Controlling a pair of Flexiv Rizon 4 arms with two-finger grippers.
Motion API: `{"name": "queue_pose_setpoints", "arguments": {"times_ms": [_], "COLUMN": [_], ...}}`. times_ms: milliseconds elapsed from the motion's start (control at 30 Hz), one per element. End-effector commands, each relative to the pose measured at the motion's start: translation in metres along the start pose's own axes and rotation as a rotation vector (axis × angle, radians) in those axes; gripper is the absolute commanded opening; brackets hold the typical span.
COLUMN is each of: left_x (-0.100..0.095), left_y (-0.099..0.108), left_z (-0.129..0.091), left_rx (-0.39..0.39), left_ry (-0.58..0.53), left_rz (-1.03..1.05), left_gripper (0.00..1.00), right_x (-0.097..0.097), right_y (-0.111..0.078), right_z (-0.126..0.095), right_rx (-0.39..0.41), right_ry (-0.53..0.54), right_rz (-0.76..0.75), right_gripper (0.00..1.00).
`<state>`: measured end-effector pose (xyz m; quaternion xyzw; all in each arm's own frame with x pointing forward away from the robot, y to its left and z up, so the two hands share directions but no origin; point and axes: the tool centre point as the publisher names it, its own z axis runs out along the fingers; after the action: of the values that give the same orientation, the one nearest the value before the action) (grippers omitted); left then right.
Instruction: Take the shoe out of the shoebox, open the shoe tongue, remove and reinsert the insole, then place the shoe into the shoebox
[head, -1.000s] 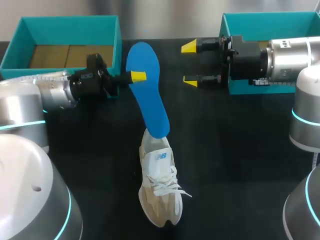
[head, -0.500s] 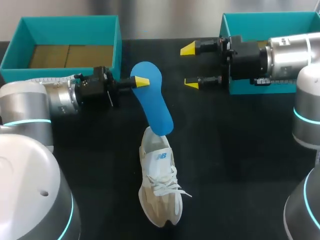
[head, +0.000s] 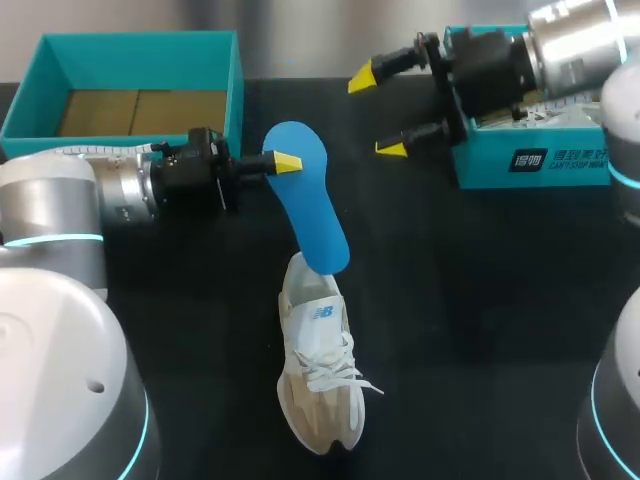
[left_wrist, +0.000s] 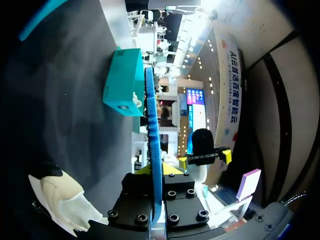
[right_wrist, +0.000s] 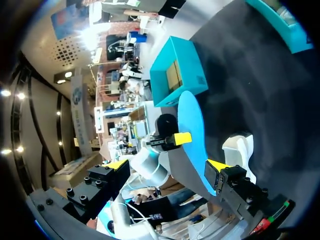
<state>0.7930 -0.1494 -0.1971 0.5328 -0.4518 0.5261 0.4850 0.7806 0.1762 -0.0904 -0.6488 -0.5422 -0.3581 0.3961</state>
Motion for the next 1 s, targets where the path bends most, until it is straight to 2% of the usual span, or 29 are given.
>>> {"name": "queue_pose_setpoints", "arguments": {"times_ms": [33,233,367,800,1000], "left_x": [0.001,0.001,0.001,0.001,0.001], "left_y": [0.001,0.001,0.001,0.001,0.001], "left_z": [0.0,0.0,0.0,0.0,0.0], "left_rx": [0.002,0.002,0.002,0.002,0.002], "left_ry": [-0.003,-0.003,-0.003,-0.003,-0.003], "left_rz": [0.001,0.001,0.001,0.001,0.001], "left_gripper": [0.0,0.0,0.0,0.0,0.0], "right_x": [0.023,0.043,0.049,0.056,0.062], "right_y": [0.007,0.01,0.01,-0.003,-0.012], "right_z": [-0.004,-0.006,-0.004,0.018,0.03], "right_rx": [0.028,0.033,0.033,0.054,0.048], "right_ry": [-0.401,-0.646,-0.766,-1.031,-1.11], "right_rz": [0.007,0.055,0.066,0.03,0.002], "right_gripper": [1.0,1.0,1.0,1.0,1.0]}}
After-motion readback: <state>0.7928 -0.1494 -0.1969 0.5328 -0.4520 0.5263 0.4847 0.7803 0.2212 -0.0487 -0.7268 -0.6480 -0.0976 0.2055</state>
